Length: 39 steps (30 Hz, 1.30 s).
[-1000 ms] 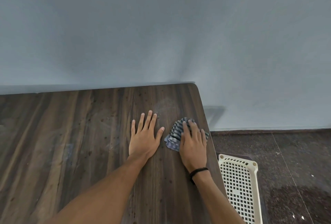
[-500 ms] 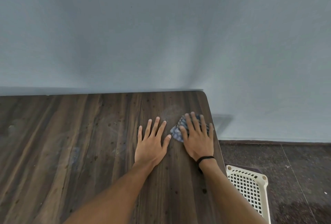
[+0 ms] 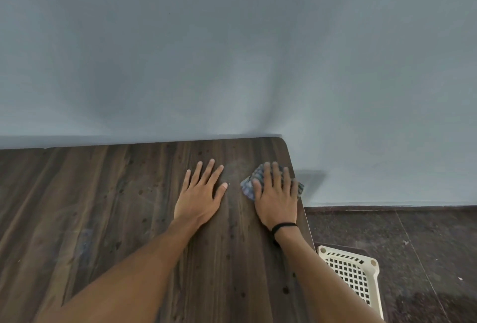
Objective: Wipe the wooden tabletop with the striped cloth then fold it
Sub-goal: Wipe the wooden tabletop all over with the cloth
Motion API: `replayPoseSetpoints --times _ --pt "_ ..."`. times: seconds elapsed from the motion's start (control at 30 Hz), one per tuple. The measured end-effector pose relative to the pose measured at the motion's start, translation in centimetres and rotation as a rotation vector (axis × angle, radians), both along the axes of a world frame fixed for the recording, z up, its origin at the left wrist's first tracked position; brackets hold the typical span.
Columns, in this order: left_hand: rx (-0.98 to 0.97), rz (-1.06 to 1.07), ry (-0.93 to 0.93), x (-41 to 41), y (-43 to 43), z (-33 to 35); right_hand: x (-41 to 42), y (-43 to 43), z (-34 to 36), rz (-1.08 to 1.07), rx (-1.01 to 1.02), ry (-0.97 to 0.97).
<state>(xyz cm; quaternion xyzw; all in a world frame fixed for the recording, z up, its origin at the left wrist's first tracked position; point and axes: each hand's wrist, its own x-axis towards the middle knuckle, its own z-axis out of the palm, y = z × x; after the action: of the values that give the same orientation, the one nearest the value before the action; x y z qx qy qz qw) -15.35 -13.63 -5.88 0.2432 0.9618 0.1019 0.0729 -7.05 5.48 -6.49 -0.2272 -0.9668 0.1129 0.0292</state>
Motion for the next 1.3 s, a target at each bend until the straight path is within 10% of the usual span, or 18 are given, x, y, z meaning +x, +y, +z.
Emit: replayPoseSetpoints --times 0.23,0.37,0.53,0.67,1.13,1.3 --pt "-0.007 0.014 0.049 -0.2 0.3 -0.2 -5.7 1.2 0.3 -0.116 -0.059 -0.029" --pt "-0.013 0.011 0.051 0.1 0.2 -0.3 -5.0 0.9 -0.3 0.236 -0.018 0.012" --pt "-0.024 0.014 0.056 -0.2 0.0 -0.3 -8.0 2.3 0.2 -0.122 -0.058 -0.021" --pt "-0.024 0.011 0.052 0.1 0.1 -0.2 -7.5 2.3 -0.1 0.139 -0.003 -0.012" --pt "-0.017 0.01 0.062 -0.3 0.1 -0.2 -9.8 3.1 0.7 -0.121 -0.068 -0.044" --pt "-0.025 -0.001 0.057 0.2 0.1 -0.4 -7.6 2.7 0.0 0.124 -0.002 -0.015"
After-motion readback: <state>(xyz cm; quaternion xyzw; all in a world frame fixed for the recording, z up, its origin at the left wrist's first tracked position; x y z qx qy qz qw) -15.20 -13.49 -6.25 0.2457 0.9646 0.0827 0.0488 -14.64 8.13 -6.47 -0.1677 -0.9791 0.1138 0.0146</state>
